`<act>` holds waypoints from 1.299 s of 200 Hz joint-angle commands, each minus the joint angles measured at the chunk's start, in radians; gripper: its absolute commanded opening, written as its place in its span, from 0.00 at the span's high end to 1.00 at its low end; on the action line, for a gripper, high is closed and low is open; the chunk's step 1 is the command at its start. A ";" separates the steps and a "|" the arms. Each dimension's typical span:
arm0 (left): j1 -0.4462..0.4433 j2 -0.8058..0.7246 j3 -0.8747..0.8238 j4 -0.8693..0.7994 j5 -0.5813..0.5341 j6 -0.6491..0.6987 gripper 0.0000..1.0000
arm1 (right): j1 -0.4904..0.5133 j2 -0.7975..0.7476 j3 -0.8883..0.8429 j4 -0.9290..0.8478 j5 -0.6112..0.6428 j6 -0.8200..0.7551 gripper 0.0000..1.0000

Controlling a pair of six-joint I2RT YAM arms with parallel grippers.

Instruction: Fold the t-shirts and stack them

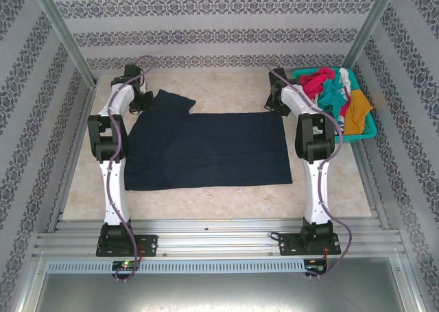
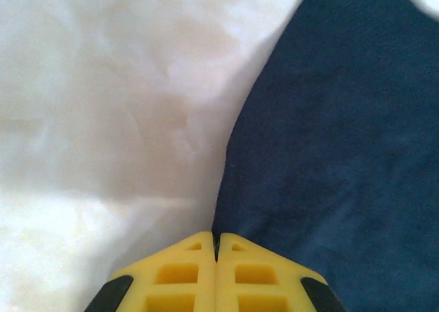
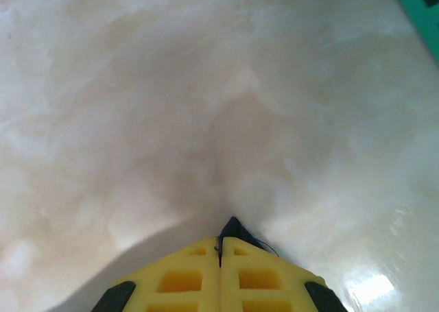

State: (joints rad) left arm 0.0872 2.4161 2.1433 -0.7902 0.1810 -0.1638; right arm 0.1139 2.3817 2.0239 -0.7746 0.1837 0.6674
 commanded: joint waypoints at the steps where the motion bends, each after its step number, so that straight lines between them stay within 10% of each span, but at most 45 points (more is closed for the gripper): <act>1: 0.014 -0.136 -0.065 0.143 0.020 -0.018 1.00 | 0.009 -0.127 -0.072 0.058 0.015 -0.015 1.00; 260: 0.036 -0.908 -0.903 0.166 -0.014 -0.060 1.00 | -0.034 -0.786 -0.838 0.239 -0.078 -0.071 1.00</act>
State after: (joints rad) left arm 0.1116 1.5681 1.2587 -0.5941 0.2123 -0.2176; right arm 0.0929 1.6650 1.2247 -0.5274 0.1040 0.6170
